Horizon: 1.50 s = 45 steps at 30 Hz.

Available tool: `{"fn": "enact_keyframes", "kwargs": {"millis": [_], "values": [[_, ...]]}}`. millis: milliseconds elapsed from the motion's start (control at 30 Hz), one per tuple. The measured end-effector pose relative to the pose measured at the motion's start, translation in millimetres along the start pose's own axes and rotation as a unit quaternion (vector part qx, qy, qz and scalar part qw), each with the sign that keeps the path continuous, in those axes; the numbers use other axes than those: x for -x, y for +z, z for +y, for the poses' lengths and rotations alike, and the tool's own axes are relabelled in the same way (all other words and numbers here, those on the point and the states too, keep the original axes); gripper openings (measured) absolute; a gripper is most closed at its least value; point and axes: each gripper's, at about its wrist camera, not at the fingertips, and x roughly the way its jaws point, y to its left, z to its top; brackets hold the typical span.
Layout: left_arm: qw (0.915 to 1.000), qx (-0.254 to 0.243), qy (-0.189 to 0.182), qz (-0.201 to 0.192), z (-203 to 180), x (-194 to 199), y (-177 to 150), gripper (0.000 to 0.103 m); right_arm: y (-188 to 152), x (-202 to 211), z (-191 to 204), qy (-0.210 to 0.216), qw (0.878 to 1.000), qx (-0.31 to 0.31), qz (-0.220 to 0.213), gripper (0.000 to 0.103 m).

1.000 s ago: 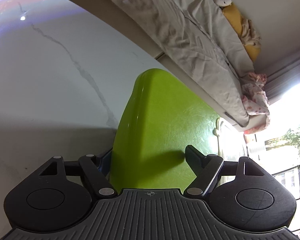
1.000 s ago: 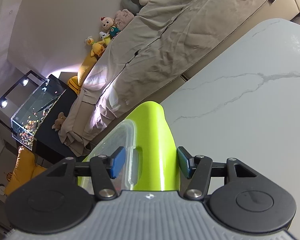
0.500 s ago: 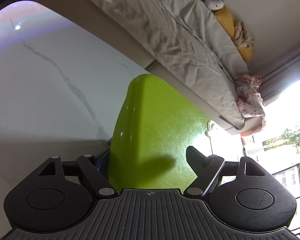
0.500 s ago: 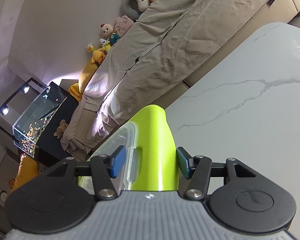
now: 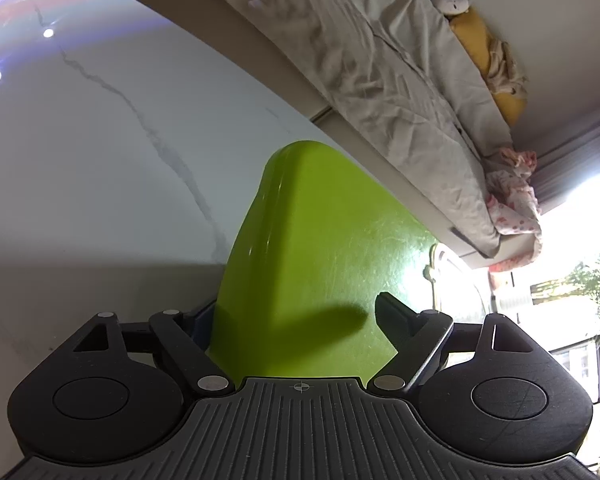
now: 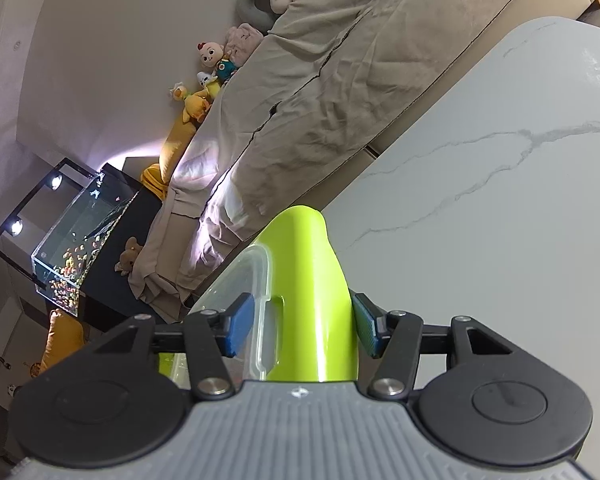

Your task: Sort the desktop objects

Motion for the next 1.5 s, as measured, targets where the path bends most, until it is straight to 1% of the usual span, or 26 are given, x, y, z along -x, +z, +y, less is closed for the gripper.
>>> {"fn": "enact_keyframes", "kwargs": {"millis": [167,300,367,400,500,533,633,700,733,800,833,900,933,967,1033,1133,1300,1433,1500], "values": [[0.9999,0.007,-0.010,-0.007,4.0,3.7,0.4,0.087,0.3,0.5,-0.8,0.002,1.000,-0.010,-0.002,0.058],[0.9985,0.018,-0.033,-0.040,15.9,24.6,-6.7,0.091,-4.0,11.6,-8.9,0.020,0.999,-0.037,-0.009,0.063],[0.9965,0.027,-0.045,-0.066,26.5,41.5,-15.4,0.093,-12.7,26.6,-16.2,0.022,0.998,-0.051,-0.027,0.068],[0.9956,0.030,-0.048,-0.075,31.2,47.8,-20.7,0.093,-19.1,36.3,-20.2,0.019,0.997,-0.058,-0.043,0.069],[0.9934,0.032,-0.071,-0.085,46.4,60.5,-46.5,0.094,-43.1,64.6,-29.4,0.010,0.994,-0.066,-0.083,0.069],[0.9925,0.032,-0.080,-0.086,51.3,63.2,-56.0,0.094,-52.7,72.8,-29.4,0.010,0.994,-0.056,-0.092,0.069],[0.9890,0.045,-0.120,-0.074,64.2,57.3,-85.8,0.096,-84.7,94.6,-21.9,0.012,0.994,0.003,-0.112,0.069],[0.9854,0.063,-0.146,-0.060,70.3,46.5,-99.1,0.097,-99.2,97.4,-16.2,0.018,0.994,0.028,-0.108,0.069],[0.9837,0.073,-0.156,-0.054,72.5,40.8,-104.2,0.097,-102.3,95.8,-15.3,0.022,0.994,0.026,-0.106,0.069],[0.9820,0.089,-0.161,-0.043,72.3,29.2,-107.7,0.097,-102.5,88.3,-15.2,0.028,0.994,0.002,-0.103,0.069],[0.9823,0.090,-0.159,-0.042,69.6,25.8,-107.4,0.097,-101.8,84.0,-15.1,0.029,0.995,-0.006,-0.100,0.068],[0.9840,0.081,-0.150,-0.052,62.5,24.7,-105.7,0.097,-100.7,75.5,-14.5,0.030,0.995,-0.020,-0.095,0.062],[0.9845,0.076,-0.148,-0.057,58.9,25.6,-103.3,0.097,-101.9,71.8,-12.4,0.021,0.996,-0.016,-0.091,0.056],[0.9847,0.071,-0.147,-0.061,55.9,27.4,-100.0,0.097,-103.9,70.7,-11.8,0.020,0.995,-0.014,-0.095,0.054],[0.9851,0.061,-0.146,-0.068,47.7,31.3,-88.9,0.097,-108.6,67.6,-10.6,0.030,0.995,-0.022,-0.089,0.045],[0.9878,0.043,-0.130,-0.074,35.4,35.5,-71.4,0.098,-121.1,66.6,-7.0,0.029,0.995,-0.020,-0.097,0.047],[0.9927,0.028,-0.093,-0.071,25.7,28.9,-53.8,0.098,-126.4,65.7,-4.1,0.020,0.993,-0.037,-0.110,0.048],[0.9930,0.040,-0.088,-0.068,34.3,24.7,-44.7,0.098,-134.5,62.7,4.3,0.010,0.992,-0.035,-0.117,0.048],[0.9932,0.043,-0.082,-0.070,38.7,24.6,-42.8,0.098,-136.0,61.4,7.4,0.011,0.994,-0.029,-0.109,0.048]]}}
